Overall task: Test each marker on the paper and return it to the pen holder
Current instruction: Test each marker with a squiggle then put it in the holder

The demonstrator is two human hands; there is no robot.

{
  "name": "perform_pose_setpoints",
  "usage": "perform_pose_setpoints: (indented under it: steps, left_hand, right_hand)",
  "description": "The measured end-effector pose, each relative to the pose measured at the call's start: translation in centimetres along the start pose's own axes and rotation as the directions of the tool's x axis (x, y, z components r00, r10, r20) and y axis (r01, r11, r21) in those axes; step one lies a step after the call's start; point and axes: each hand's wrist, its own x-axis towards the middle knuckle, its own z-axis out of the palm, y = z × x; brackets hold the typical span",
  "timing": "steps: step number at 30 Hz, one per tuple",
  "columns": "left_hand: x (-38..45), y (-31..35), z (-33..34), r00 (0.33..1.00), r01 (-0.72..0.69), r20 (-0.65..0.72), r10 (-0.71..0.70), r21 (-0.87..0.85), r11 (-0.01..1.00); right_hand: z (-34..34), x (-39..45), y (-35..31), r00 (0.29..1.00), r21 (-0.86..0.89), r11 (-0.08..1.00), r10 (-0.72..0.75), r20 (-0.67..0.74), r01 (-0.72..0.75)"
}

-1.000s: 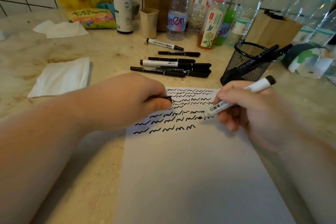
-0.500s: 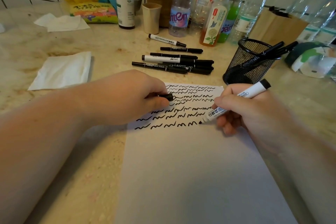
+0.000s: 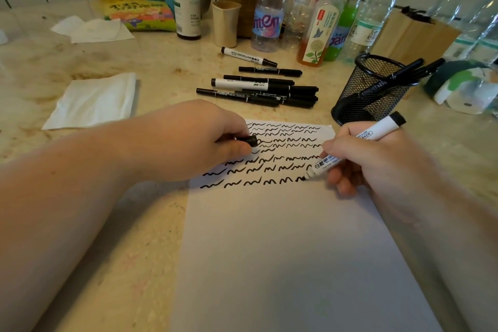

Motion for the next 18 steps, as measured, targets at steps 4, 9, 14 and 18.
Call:
perform_pose_setpoints:
  steps: [4,9,14,18]
  left_hand:
    - [0.02,-0.03,0.03,1.000,0.006,0.005,-0.006,-0.003,1.000]
    - [0.00,-0.13,0.07,1.000,0.001,-0.002,-0.001,-0.010,1.000]
    - [-0.04,-0.02,-0.01,1.000,0.002,-0.001,-0.002,-0.009,1.000]
    - [-0.19,0.24,-0.05,1.000,-0.002,-0.020,0.002,-0.010,1.000]
  right_hand:
    - [-0.12,0.09,-0.04,1.000,-0.005,1.000,-0.002,0.010,0.002]
    - [-0.37,0.16,-0.10,1.000,-0.022,1.000,-0.001,0.005,0.001]
    - [-0.44,0.16,0.00,1.000,0.015,1.000,0.001,-0.018,0.000]
    - [-0.64,0.31,0.06,0.998,0.067,0.996,-0.052,-0.022,0.054]
